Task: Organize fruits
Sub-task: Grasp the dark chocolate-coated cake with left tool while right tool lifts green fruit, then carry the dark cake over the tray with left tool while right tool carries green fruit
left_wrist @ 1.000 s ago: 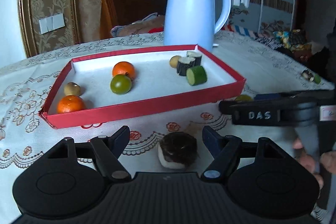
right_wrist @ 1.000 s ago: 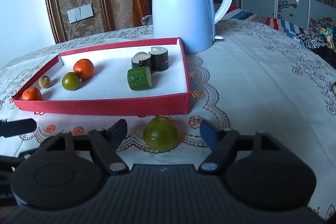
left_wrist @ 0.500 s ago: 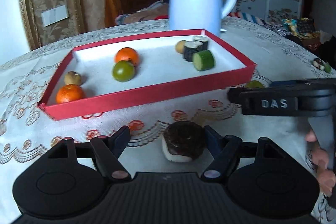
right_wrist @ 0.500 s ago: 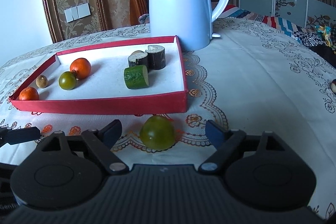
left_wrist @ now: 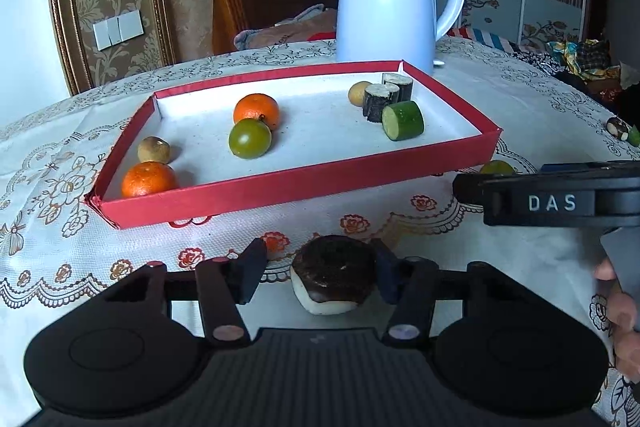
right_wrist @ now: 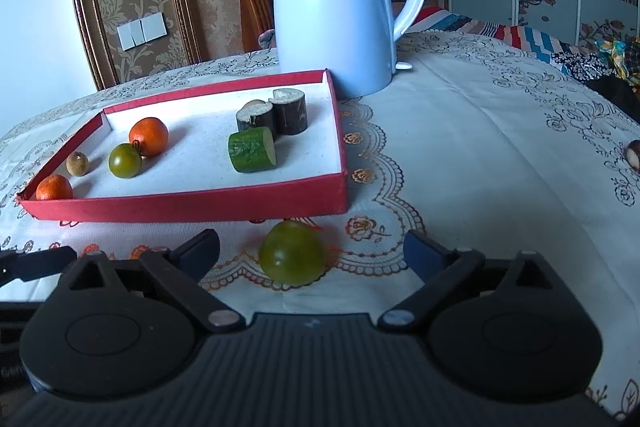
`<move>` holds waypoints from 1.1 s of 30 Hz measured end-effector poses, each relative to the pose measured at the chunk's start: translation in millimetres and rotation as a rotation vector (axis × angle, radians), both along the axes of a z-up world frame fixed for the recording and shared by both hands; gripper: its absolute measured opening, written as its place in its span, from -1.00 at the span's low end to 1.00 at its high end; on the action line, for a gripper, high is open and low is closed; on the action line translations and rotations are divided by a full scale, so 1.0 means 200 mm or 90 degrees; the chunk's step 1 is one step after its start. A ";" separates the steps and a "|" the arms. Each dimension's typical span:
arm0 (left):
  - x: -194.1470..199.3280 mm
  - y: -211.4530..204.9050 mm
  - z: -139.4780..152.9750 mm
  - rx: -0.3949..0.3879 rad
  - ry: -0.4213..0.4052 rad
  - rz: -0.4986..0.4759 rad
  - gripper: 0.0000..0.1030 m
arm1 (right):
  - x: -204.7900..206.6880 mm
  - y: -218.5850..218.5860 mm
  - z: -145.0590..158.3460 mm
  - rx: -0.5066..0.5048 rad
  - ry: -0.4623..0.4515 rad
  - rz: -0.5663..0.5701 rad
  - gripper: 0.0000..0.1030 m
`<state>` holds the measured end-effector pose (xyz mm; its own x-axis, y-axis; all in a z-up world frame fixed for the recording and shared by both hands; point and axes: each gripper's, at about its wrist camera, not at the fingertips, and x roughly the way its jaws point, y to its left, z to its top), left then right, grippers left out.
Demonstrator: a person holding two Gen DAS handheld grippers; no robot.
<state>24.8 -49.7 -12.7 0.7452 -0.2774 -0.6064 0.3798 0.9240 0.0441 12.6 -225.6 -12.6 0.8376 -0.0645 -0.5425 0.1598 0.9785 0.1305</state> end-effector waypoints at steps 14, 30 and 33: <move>-0.01 0.00 0.00 0.000 -0.005 0.000 -0.20 | 0.01 0.04 0.00 -0.037 0.020 0.000 0.64; 0.03 0.04 0.01 -0.022 0.006 0.043 -0.20 | 0.00 0.07 0.00 -0.069 0.020 0.008 0.05; 0.03 0.04 0.01 -0.018 0.003 0.042 -0.21 | 0.00 0.07 0.00 -0.070 0.019 0.006 -0.01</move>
<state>30.4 -41.8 -10.9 0.7594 -0.2448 -0.6029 0.3177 0.9481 0.0152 12.3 -211.6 -12.0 0.8218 -0.1170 -0.5576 0.1521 0.9882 0.0169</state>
